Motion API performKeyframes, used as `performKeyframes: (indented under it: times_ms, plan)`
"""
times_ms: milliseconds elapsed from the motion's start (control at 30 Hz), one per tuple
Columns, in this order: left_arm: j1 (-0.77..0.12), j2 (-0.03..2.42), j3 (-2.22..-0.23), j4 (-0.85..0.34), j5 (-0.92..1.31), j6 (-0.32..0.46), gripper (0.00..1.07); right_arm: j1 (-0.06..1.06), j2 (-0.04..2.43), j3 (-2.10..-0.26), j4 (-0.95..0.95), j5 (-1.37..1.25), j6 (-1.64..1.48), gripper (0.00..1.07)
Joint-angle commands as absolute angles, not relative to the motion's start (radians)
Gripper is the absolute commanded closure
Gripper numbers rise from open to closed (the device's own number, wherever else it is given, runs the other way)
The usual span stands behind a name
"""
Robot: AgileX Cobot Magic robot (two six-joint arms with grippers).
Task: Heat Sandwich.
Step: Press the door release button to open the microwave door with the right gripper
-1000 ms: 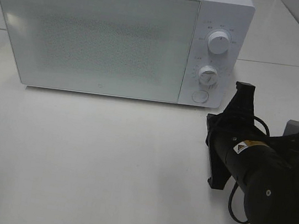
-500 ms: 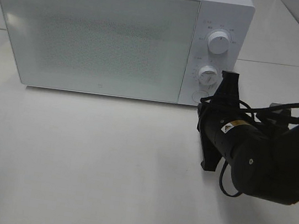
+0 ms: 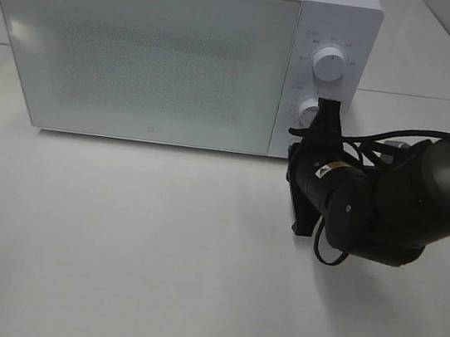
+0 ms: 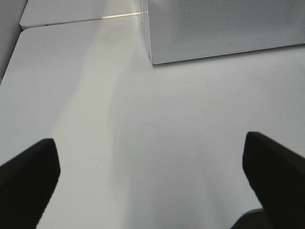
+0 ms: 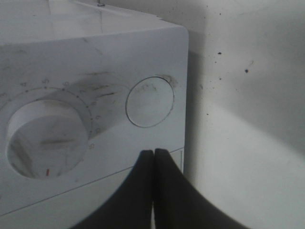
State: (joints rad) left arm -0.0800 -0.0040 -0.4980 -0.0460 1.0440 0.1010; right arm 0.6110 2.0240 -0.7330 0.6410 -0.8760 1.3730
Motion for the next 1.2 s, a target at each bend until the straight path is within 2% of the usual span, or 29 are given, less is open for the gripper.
performKeyframes:
  times_ms: [33,333,1033,1200]
  plan:
    - [-0.078,-0.027,-0.495,-0.050,1.028,0.098,0.05,0.593,2.043,-0.762,0.618,-0.863,1.346,1.07]
    - [-0.078,-0.027,-0.495,-0.050,1.028,0.098,0.05,0.545,2.087,-0.851,0.603,-0.843,1.300,1.07]
    - [-0.078,-0.027,-0.495,-0.050,1.028,0.098,0.05,0.523,2.087,-0.861,0.662,-0.806,1.249,1.07]
    - [-0.078,-0.027,-0.495,-0.050,1.028,0.098,0.05,0.523,2.110,-0.862,0.671,-0.863,1.257,1.07]
